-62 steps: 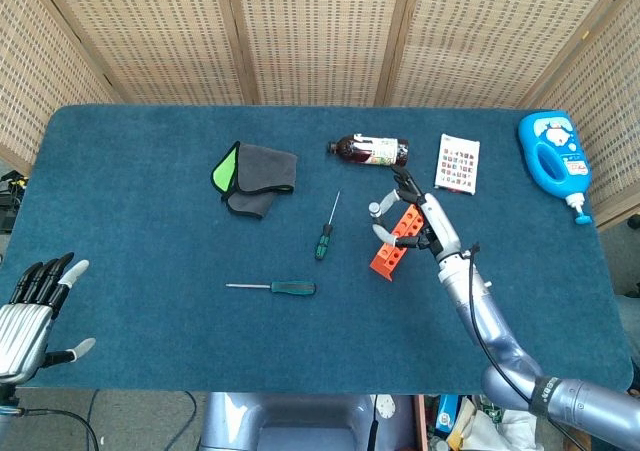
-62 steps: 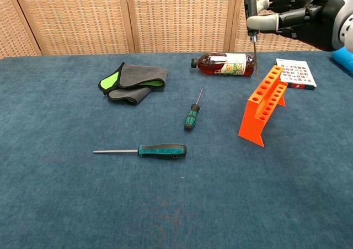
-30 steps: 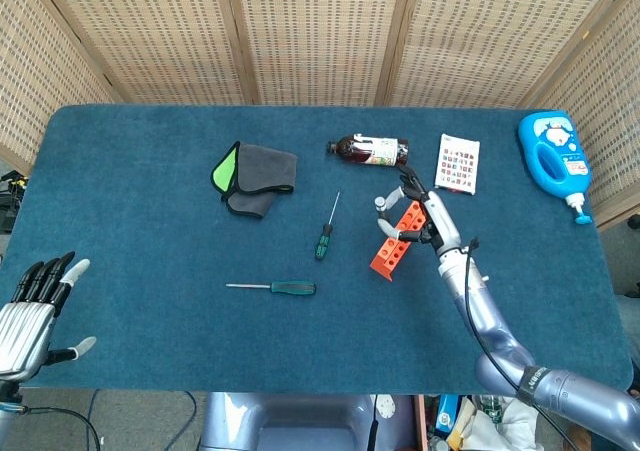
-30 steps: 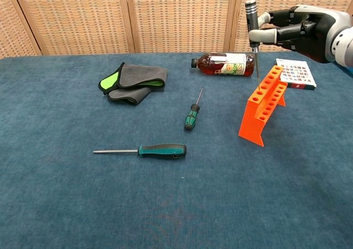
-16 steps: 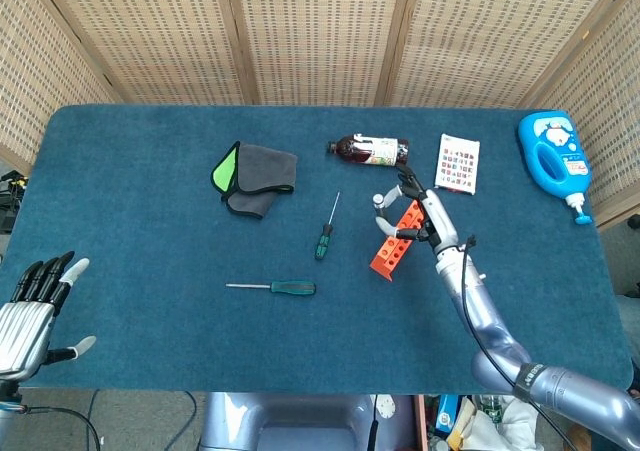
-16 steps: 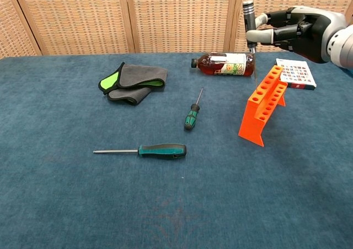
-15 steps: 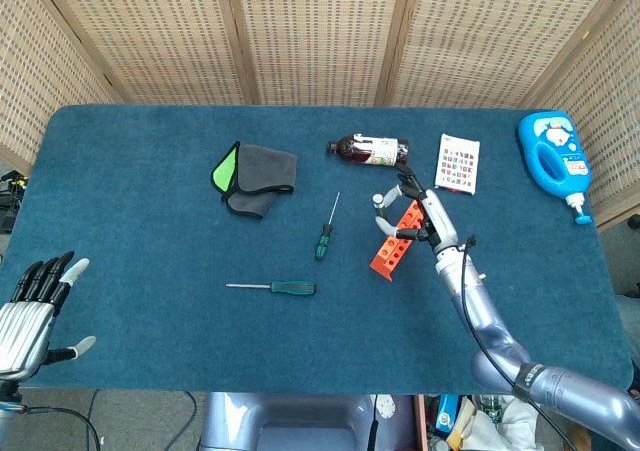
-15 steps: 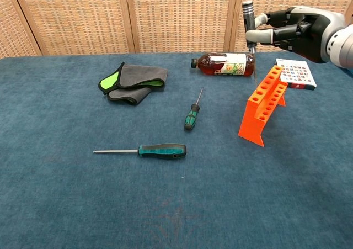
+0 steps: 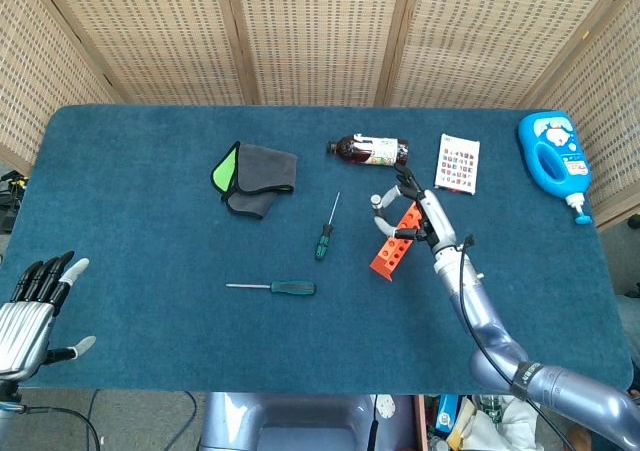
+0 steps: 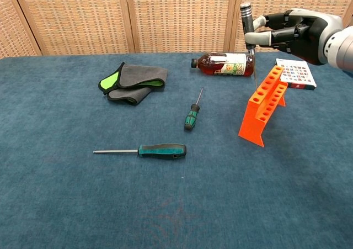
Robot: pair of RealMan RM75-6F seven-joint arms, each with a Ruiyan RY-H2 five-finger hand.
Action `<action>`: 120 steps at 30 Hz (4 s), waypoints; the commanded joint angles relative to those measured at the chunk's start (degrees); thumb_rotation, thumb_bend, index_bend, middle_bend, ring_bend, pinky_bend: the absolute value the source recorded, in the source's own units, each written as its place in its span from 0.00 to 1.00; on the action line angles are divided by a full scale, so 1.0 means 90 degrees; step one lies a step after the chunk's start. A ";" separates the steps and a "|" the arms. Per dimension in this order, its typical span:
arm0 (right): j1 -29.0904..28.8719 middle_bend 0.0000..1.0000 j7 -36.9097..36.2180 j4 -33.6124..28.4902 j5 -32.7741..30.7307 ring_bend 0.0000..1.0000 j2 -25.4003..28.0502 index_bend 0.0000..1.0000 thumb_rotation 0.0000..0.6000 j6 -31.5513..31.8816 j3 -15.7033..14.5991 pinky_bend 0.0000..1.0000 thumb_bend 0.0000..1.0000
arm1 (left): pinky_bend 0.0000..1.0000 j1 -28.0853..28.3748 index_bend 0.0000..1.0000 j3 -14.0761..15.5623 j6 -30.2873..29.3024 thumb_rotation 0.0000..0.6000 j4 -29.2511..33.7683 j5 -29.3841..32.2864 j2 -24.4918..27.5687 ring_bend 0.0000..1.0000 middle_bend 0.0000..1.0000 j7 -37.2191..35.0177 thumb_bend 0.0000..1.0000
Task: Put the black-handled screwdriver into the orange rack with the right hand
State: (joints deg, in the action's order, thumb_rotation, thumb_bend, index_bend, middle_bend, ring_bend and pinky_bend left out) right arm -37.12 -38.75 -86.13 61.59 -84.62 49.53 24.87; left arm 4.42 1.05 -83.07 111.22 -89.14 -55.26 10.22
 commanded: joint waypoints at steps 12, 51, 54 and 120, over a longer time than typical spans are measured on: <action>0.0021 0.01 -0.0147 -0.0054 0.0153 0.00 -0.0034 0.64 1.00 0.0003 0.0011 0.00 0.36 | 0.00 0.0006 0.00 0.0014 0.0016 1.00 -0.0004 -0.0014 0.0007 0.00 0.00 -0.0023 0.00; 0.0135 0.01 -0.0570 0.0227 0.0312 0.00 -0.0024 0.65 1.00 -0.0107 -0.0077 0.00 0.36 | 0.00 0.0006 0.00 0.0034 0.0022 1.00 0.0006 -0.0029 -0.0002 0.00 0.00 0.0001 0.00; 0.0158 0.01 -0.0653 0.0297 0.0383 0.00 -0.0046 0.65 1.00 -0.0110 -0.0116 0.00 0.36 | 0.00 0.0015 0.00 0.0037 0.0046 1.00 0.0008 -0.0020 0.0001 0.00 0.00 -0.0004 0.00; 0.0353 0.01 -0.1129 0.1463 0.1300 0.00 -0.0409 0.65 1.00 0.0141 -0.0950 0.00 0.36 | 0.00 0.0049 0.00 0.0106 0.0132 1.00 0.0026 -0.0107 0.0033 0.00 0.00 -0.0057 0.00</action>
State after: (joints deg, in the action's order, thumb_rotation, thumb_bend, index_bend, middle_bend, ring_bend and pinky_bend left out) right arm -33.44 -50.41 -72.11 74.17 -88.88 51.81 16.31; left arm 4.86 2.00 -81.88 111.45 -90.10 -54.96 9.71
